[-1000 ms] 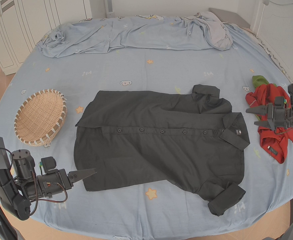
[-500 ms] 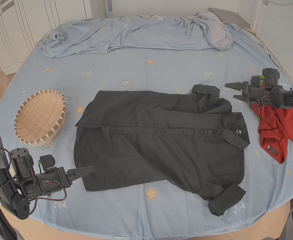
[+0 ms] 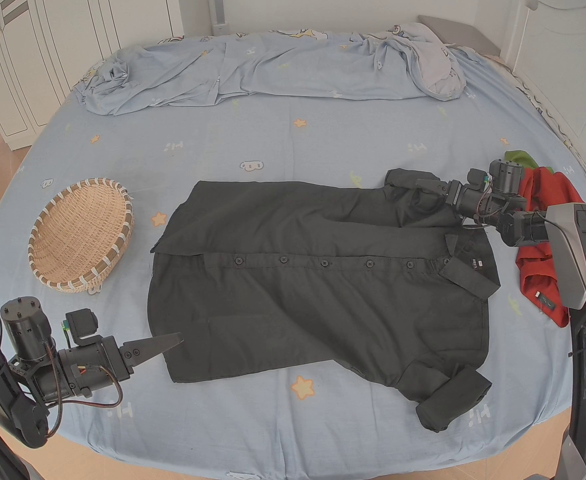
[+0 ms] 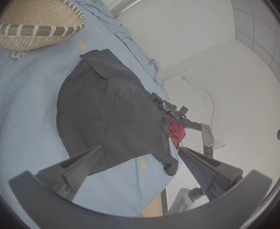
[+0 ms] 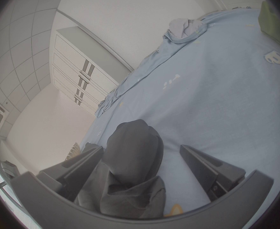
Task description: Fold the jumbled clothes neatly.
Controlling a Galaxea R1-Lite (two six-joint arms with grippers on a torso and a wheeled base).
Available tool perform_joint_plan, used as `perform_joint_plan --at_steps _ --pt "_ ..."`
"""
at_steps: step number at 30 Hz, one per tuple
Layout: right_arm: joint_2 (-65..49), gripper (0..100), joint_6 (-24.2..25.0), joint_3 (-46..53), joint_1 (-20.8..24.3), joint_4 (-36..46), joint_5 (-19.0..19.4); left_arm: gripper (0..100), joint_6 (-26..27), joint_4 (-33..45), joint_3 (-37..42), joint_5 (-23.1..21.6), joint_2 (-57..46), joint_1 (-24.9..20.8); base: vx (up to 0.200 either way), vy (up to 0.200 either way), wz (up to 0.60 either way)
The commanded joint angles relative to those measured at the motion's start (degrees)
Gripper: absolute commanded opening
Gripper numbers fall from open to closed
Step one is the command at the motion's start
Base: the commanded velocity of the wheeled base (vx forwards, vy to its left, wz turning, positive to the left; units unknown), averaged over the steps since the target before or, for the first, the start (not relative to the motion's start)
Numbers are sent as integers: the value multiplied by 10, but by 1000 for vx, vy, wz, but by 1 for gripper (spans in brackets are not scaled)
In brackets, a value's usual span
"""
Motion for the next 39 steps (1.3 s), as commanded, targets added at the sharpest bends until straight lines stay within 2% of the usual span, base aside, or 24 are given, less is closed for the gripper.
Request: perform_joint_plan --at_steps 1,7,11,12,26,32,39 --pt "9 100 -1 -1 4 -13 -14 100 0 -10 13 0 -25 -1 0 0 0" --pt "8 100 0 -1 5 -27 -22 100 0 -10 13 0 -25 0 0 0 0" --pt "12 100 1 -1 13 -60 -52 100 0 -10 13 0 -26 0 0 0 0" --pt "12 0 1 -1 16 -75 -59 100 0 -10 13 0 -26 0 0 0 0" --pt "12 0 27 -1 23 -149 -69 100 0 -10 13 0 -33 0 0 0 0" --pt "12 0 27 -1 22 -201 -87 100 -2 -10 13 0 -33 0 0 0 0" --pt "1 0 21 -1 24 -221 -103 100 -4 -10 13 0 -36 0 0 0 0"
